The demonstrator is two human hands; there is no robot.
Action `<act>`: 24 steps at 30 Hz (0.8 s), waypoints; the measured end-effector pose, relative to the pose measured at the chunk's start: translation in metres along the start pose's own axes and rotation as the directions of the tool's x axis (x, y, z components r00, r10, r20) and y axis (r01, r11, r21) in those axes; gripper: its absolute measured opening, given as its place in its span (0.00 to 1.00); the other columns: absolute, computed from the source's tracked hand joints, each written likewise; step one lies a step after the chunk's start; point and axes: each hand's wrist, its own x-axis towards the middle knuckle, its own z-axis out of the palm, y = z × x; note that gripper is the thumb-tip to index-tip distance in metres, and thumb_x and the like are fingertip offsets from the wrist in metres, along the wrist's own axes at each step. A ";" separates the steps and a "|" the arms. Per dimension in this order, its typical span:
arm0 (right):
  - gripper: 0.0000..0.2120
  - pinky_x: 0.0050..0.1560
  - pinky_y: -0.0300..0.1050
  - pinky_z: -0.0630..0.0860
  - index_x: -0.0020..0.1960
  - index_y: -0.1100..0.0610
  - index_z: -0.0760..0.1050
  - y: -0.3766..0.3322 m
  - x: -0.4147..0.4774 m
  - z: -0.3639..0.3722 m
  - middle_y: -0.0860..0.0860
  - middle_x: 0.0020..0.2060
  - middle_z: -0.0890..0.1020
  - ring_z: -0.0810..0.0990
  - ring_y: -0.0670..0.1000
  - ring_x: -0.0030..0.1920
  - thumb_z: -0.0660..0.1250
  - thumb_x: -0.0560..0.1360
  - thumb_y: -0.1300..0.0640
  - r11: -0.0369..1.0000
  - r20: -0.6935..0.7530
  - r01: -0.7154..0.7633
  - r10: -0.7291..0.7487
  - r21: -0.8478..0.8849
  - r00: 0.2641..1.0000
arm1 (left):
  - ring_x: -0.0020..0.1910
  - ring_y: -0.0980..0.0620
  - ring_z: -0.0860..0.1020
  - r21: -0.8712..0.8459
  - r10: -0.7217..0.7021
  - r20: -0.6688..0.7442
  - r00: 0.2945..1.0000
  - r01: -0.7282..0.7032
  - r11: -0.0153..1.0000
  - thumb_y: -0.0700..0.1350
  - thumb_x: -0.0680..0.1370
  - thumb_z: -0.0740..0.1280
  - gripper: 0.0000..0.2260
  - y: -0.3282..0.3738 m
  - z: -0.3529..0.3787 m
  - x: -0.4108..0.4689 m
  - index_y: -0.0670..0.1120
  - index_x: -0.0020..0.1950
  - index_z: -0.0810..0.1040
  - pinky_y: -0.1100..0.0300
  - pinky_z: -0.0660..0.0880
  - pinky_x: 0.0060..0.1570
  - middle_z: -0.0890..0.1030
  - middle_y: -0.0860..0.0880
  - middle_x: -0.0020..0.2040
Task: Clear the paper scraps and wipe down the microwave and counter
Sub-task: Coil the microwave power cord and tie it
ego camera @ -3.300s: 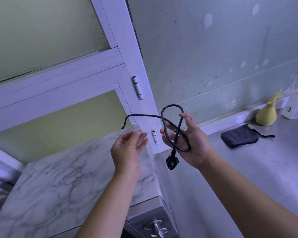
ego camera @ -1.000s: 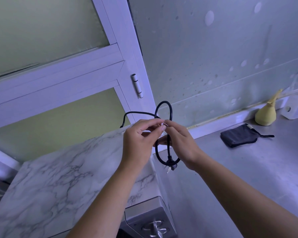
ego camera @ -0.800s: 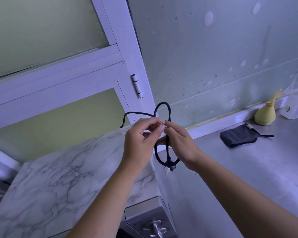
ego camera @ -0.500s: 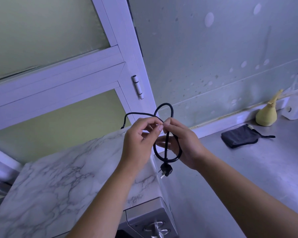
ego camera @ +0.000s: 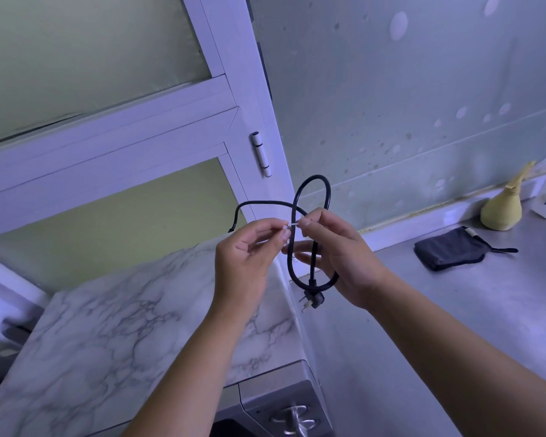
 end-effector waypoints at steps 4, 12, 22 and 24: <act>0.09 0.55 0.48 0.72 0.37 0.51 0.74 0.000 0.002 0.004 0.55 0.45 0.79 0.85 0.55 0.49 0.69 0.75 0.51 0.999 -0.013 0.019 -0.019 -0.031 1.000 | 0.47 0.49 0.85 -0.044 -0.006 0.011 1.000 0.007 0.999 0.37 0.75 0.74 0.07 -0.002 -0.002 0.001 0.49 0.48 0.86 0.63 0.78 0.48 0.87 0.47 0.45; 0.08 0.60 0.51 0.76 0.35 0.52 0.79 0.004 0.004 0.004 0.52 0.40 0.82 0.85 0.55 0.47 0.69 0.74 0.56 0.999 -0.053 0.051 -0.051 -0.001 0.997 | 0.46 0.48 0.86 -0.075 -0.018 0.018 1.000 0.019 0.997 0.35 0.75 0.73 0.07 -0.004 -0.002 0.001 0.46 0.47 0.85 0.63 0.79 0.48 0.87 0.45 0.45; 0.08 0.57 0.51 0.79 0.36 0.53 0.81 0.005 0.007 0.003 0.52 0.39 0.84 0.85 0.58 0.51 0.70 0.74 0.56 0.997 -0.052 0.069 -0.069 -0.018 0.996 | 0.47 0.45 0.85 -0.079 -0.023 0.017 1.000 0.024 0.997 0.34 0.76 0.72 0.05 -0.006 -0.004 0.000 0.40 0.50 0.83 0.60 0.79 0.51 0.86 0.43 0.46; 0.08 0.59 0.54 0.79 0.36 0.54 0.80 0.006 0.006 0.003 0.52 0.39 0.84 0.84 0.58 0.51 0.70 0.74 0.57 0.997 -0.051 0.078 -0.079 -0.024 0.996 | 0.46 0.45 0.86 -0.072 -0.014 0.020 1.000 0.016 0.997 0.33 0.76 0.72 0.05 -0.006 -0.005 0.000 0.40 0.50 0.84 0.61 0.79 0.50 0.86 0.43 0.46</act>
